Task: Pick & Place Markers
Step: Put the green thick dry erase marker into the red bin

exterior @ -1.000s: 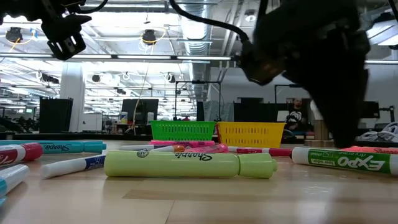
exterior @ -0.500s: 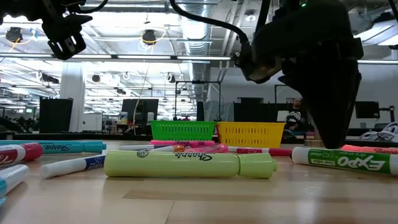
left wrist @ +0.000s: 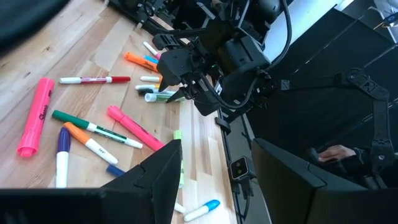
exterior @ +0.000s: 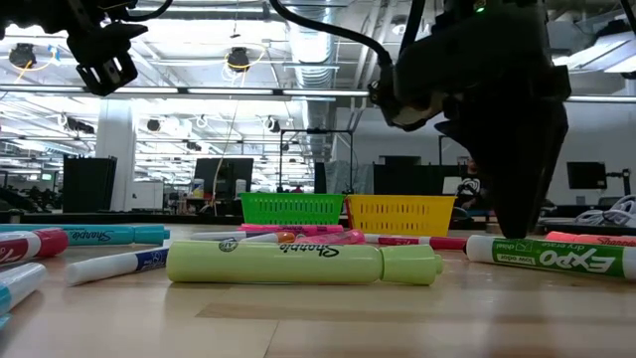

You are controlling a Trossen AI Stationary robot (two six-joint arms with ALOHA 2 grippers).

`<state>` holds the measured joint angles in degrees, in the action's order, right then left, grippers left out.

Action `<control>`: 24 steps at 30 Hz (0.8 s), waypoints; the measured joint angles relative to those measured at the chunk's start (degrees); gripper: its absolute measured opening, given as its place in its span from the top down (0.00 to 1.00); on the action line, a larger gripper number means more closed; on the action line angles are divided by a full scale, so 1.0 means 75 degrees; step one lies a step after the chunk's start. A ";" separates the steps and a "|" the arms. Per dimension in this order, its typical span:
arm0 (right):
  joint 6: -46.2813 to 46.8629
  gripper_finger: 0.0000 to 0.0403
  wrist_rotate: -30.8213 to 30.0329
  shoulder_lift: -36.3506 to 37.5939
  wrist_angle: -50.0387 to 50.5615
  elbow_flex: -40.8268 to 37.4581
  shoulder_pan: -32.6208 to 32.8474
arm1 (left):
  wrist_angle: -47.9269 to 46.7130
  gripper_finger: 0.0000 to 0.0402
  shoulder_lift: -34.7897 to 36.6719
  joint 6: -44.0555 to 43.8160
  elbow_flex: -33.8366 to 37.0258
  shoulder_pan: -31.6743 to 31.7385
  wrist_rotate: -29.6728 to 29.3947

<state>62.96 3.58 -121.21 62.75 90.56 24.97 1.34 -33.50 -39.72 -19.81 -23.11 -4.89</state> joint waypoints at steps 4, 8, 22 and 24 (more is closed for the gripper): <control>0.0015 0.68 -0.0075 0.0006 -0.0443 -0.0250 -0.0009 | 0.0000 0.52 0.0000 0.0000 0.0000 0.0000 0.0000; 0.0269 0.68 0.0166 0.0003 -0.0920 -0.0674 -0.0009 | 0.0000 0.52 0.0000 0.0000 0.0000 0.0000 0.0003; 0.0548 0.76 0.0329 0.0038 -0.1159 -0.0836 -0.0050 | 0.0003 0.52 -0.0001 0.0000 0.0000 -0.0003 0.0003; 0.0552 0.80 0.0471 0.0031 -0.1170 -0.0813 -0.0066 | 0.0003 0.52 0.0000 0.0000 0.0000 -0.0003 0.0003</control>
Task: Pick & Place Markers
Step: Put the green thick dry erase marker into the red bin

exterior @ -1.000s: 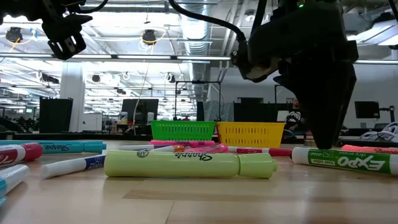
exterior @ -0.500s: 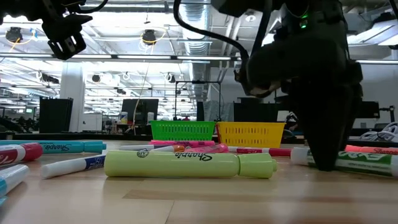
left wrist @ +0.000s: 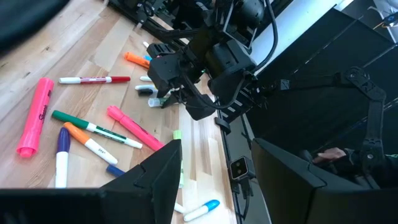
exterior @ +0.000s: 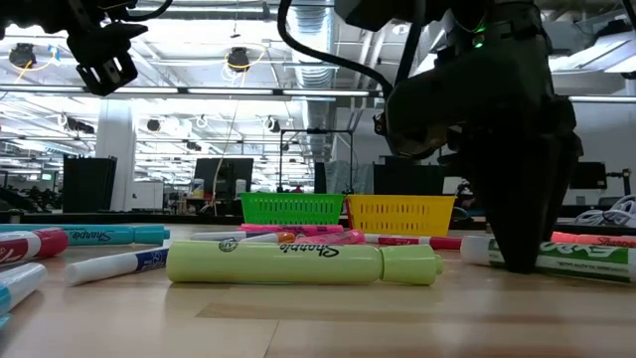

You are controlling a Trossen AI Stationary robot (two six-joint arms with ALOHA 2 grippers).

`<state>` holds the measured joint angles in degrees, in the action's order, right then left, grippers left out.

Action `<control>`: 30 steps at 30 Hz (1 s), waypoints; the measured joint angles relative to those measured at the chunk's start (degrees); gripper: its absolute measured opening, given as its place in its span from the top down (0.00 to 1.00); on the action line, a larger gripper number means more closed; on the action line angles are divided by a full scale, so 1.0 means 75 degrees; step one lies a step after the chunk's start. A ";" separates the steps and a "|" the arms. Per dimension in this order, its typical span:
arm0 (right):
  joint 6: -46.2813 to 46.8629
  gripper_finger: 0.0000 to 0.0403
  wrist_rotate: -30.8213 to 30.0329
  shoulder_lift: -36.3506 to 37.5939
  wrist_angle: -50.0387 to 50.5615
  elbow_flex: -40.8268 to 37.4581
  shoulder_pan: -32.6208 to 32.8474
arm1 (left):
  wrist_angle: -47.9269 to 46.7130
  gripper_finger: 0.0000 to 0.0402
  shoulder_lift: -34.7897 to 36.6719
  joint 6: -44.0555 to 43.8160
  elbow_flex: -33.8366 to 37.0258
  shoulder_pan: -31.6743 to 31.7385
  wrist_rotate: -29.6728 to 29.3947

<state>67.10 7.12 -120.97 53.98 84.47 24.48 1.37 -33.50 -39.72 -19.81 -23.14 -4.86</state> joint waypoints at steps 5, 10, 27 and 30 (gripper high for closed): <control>-0.0010 0.88 0.0049 -0.0048 0.0011 0.0230 -0.0034 | 0.0000 0.52 -0.0001 0.0000 0.0000 0.0002 0.0000; -0.0132 0.84 0.0070 -0.0063 0.0158 0.0564 -0.0103 | 0.0000 0.52 -0.0003 0.0000 0.0000 0.0003 0.0000; -0.2161 0.85 -0.0806 -0.0043 0.0574 0.1759 -0.1460 | 0.0001 0.52 -0.0003 0.0000 0.0000 0.0003 -0.0137; -0.2955 0.85 -0.0810 -0.0040 0.0575 0.2030 -0.1864 | 0.0003 0.52 -0.0003 -0.0002 0.0000 0.0003 -0.0342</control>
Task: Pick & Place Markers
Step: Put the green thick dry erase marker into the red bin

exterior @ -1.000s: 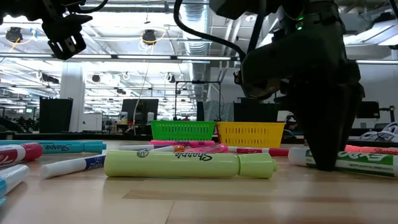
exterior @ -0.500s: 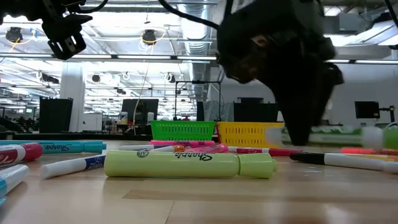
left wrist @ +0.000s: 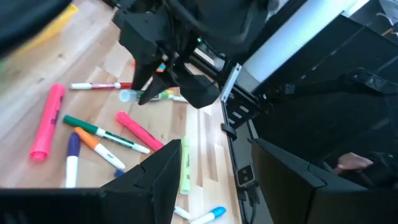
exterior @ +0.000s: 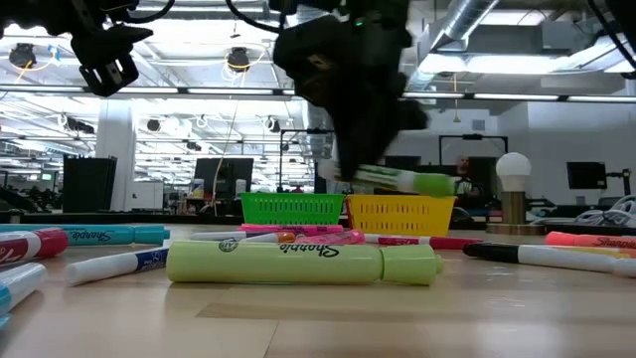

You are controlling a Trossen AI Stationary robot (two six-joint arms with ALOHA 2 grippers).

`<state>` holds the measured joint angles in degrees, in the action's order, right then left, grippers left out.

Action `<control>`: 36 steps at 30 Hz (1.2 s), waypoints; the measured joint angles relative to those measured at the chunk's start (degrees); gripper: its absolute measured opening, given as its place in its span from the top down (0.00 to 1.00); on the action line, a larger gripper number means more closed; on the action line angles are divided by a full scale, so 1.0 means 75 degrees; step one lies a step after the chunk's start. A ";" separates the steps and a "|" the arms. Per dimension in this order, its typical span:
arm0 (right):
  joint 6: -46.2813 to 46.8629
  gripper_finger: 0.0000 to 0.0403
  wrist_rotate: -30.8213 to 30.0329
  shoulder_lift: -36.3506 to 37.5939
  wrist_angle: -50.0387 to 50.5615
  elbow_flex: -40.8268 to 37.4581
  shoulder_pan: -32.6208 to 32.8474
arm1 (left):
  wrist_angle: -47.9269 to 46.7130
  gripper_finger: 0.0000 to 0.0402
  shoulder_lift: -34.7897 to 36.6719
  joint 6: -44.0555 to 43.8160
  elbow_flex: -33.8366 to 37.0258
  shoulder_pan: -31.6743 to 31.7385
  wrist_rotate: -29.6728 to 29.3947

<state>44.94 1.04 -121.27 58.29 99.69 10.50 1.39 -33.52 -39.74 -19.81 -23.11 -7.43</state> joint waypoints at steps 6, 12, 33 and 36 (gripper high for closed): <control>-0.1466 0.84 -0.0005 0.0000 0.0003 0.0489 -0.0820 | 0.0020 0.52 0.0000 -0.0030 0.0000 0.0001 -0.0452; -0.2811 0.84 -0.0053 0.0009 0.0266 0.0888 -0.1636 | 0.0022 0.52 0.0000 -0.0126 0.0000 0.0000 -0.1130; -0.6796 0.84 -0.1808 0.0015 0.0798 0.1306 -0.4322 | 0.0343 0.52 0.0003 0.0523 0.0000 0.1053 -0.3531; -0.7389 0.84 -0.1815 0.0015 0.0780 0.1306 -0.4734 | 0.0523 0.52 0.0000 0.0895 0.0000 0.1279 -0.3534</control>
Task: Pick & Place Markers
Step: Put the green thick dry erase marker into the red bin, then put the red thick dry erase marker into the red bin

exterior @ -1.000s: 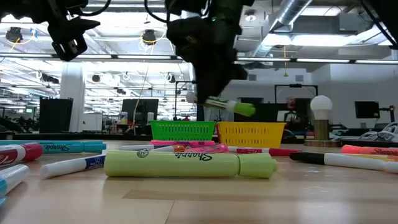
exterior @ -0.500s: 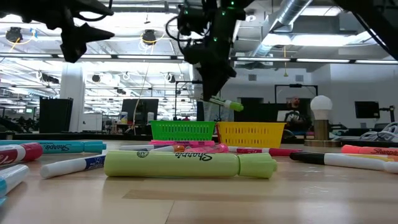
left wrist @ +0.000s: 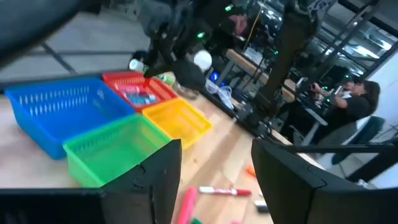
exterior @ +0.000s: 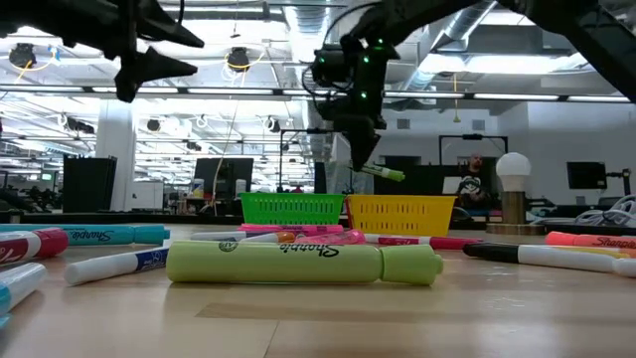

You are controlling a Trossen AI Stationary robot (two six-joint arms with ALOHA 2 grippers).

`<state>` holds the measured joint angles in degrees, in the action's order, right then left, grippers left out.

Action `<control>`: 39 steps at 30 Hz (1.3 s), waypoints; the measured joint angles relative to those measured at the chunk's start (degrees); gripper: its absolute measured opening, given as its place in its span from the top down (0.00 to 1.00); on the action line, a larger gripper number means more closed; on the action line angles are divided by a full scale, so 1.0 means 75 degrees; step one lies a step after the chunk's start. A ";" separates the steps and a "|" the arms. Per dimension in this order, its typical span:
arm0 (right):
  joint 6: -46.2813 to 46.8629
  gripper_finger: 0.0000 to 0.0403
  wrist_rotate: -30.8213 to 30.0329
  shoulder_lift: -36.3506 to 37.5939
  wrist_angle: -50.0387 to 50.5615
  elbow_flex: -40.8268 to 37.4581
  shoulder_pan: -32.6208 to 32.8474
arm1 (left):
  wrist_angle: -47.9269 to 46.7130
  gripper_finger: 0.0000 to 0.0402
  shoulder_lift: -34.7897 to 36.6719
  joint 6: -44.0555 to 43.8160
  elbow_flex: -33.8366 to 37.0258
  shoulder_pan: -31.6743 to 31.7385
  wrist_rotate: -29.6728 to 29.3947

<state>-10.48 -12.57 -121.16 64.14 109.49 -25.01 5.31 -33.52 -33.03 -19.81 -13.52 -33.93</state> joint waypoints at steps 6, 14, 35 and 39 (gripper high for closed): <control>-0.0678 0.84 0.0054 0.0000 -0.0045 -0.0003 -0.0740 | 0.1289 0.52 -0.0176 0.1922 0.0000 0.0085 -0.0005; -0.1005 0.84 0.1101 0.0000 -0.0101 -0.0009 -0.1425 | 0.1763 0.52 -0.0769 0.2578 0.0000 0.0355 -0.0060; -0.1075 0.71 0.1678 0.0000 0.0449 -0.0009 -0.1070 | 0.2794 0.52 -0.1851 0.1938 0.0000 0.0531 -0.0047; -0.1070 0.66 0.1675 0.0000 0.0532 -0.0009 -0.1077 | 0.2889 0.52 -0.1848 0.1914 0.0000 0.0531 -0.0047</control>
<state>-18.50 -0.01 -121.16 68.13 109.43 -33.08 26.98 -47.37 -18.68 -19.81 -9.54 -34.28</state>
